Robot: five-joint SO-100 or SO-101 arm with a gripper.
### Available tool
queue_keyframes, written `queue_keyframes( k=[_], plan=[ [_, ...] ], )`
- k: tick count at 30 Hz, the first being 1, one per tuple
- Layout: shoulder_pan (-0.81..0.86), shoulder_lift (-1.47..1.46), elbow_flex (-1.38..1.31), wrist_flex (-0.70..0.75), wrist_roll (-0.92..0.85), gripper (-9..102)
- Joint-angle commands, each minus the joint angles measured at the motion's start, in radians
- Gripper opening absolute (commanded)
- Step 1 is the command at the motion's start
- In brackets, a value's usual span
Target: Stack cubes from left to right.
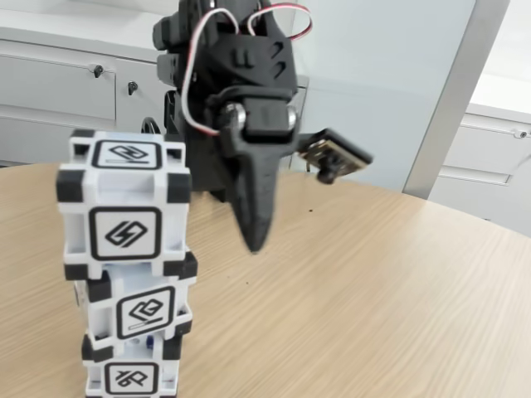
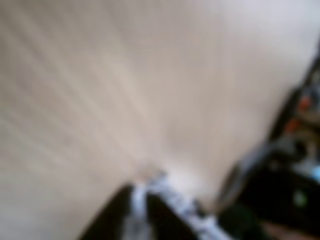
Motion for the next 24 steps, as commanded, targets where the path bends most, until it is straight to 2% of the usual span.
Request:
queue_keyframes(
  k=[1, 24],
  plan=[
    [0.037, 0.051, -0.021, 0.049, -0.006, 0],
    [0.044, 0.054, -0.009, 0.052, -0.038, 0]
  ],
)
